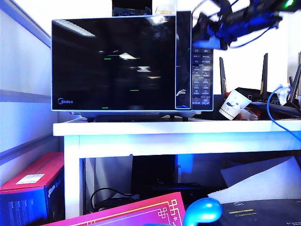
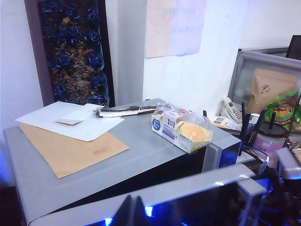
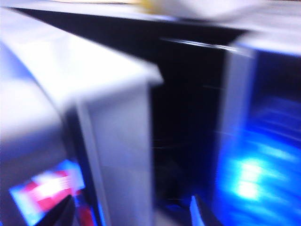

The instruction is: Open the microwave door, place the box of snacks from the top of the microwave inside, then close the microwave door.

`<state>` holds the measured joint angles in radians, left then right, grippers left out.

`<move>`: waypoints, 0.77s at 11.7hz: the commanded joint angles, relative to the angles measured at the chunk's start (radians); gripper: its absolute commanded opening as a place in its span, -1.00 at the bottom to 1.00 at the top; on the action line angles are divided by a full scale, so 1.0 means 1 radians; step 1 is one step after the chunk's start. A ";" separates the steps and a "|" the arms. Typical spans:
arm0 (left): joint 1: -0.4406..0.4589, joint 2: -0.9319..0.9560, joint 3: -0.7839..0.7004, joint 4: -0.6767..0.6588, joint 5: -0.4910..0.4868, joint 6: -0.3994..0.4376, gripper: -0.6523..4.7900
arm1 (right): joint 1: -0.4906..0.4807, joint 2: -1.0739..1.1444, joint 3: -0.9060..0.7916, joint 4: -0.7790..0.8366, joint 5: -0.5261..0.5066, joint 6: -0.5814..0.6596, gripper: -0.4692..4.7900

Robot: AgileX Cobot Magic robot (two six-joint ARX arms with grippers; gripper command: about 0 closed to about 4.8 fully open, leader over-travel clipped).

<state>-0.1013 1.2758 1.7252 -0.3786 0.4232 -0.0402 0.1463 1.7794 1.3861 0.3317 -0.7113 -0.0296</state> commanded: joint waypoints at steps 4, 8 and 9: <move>0.000 -0.003 0.004 0.007 0.004 0.003 -0.78 | -0.051 -0.097 0.010 -0.099 -0.251 0.054 0.41; 0.000 -0.003 0.005 0.006 0.004 0.003 -0.78 | -0.050 -0.101 0.010 -0.098 -0.377 0.125 0.40; 0.000 -0.003 0.004 0.006 0.005 0.003 -0.78 | -0.050 -0.101 0.010 -0.095 -0.419 0.151 0.40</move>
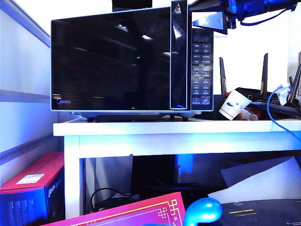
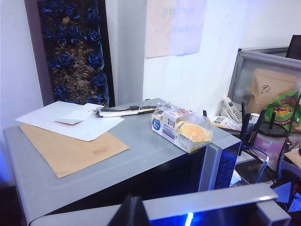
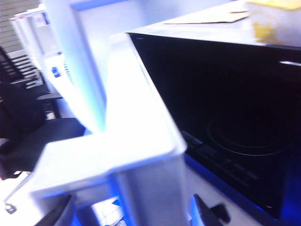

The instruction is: Open the microwave door, place the box of snacks from the top of the microwave inside, then close the microwave door.

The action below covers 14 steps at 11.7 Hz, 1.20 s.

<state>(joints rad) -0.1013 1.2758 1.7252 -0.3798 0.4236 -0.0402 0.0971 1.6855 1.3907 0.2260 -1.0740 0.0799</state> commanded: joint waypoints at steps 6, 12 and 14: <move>0.000 -0.003 0.004 -0.008 0.004 0.003 -0.78 | 0.029 -0.007 0.008 0.022 -0.319 0.210 0.40; 0.000 -0.003 0.004 -0.008 0.003 0.003 -0.78 | 0.073 -0.018 0.010 0.195 -0.387 0.390 0.40; 0.000 -0.003 0.004 -0.008 0.004 0.002 -0.78 | 0.092 -0.018 0.010 0.243 -0.385 0.429 0.40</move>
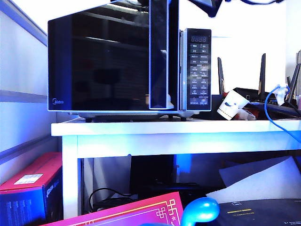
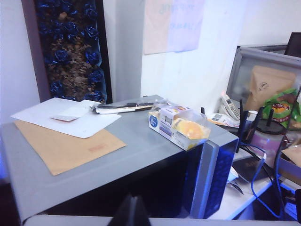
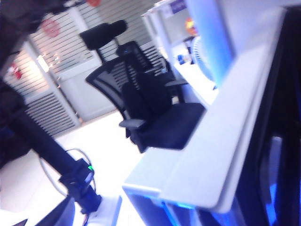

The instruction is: Open the microwave door, place the box of snacks from the top of the microwave inside, then close the microwave door.

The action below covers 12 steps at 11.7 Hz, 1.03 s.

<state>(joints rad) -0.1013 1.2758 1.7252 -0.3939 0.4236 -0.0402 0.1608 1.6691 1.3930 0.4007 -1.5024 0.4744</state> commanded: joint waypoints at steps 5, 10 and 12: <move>0.000 -0.003 0.004 0.006 0.006 0.002 -0.78 | 0.167 -0.001 0.007 0.072 0.073 0.035 0.40; 0.000 -0.003 0.004 -0.013 0.007 0.000 -0.78 | 0.307 -0.001 0.007 0.083 0.180 0.030 0.40; 0.000 -0.003 0.004 -0.019 0.008 0.000 -0.78 | 0.379 -0.001 0.007 0.111 0.243 0.023 0.40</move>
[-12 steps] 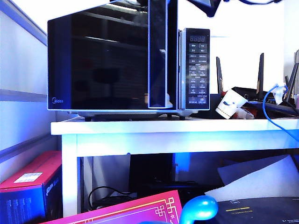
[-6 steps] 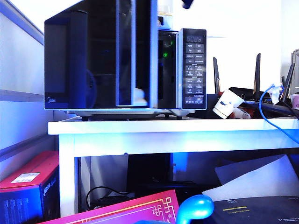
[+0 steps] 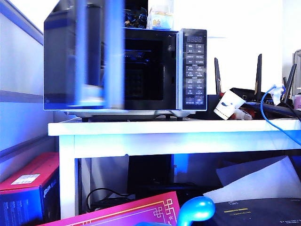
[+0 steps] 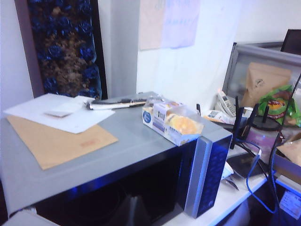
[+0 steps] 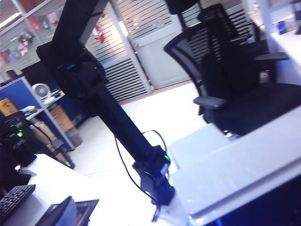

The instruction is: Open the microwave door, place the box of snacks from the top of the microwave inside, then close the microwave door.

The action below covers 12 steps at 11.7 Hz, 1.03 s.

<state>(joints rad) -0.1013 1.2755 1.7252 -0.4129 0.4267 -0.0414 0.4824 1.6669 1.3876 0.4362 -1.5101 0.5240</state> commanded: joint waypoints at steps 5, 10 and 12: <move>0.000 0.002 0.003 -0.026 0.007 0.009 -0.78 | 0.155 0.014 0.013 0.092 0.386 -0.058 0.40; 0.000 0.044 -0.001 -0.074 0.029 0.034 -0.78 | 0.166 0.014 0.013 0.078 0.513 -0.085 0.32; -0.003 0.071 -0.003 -0.078 0.073 0.034 -0.78 | 0.167 0.026 0.012 0.058 0.498 -0.088 0.32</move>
<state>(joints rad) -0.1020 1.3422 1.7195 -0.4992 0.4747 -0.0147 0.6479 1.6897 1.3972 0.4995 -1.0023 0.4419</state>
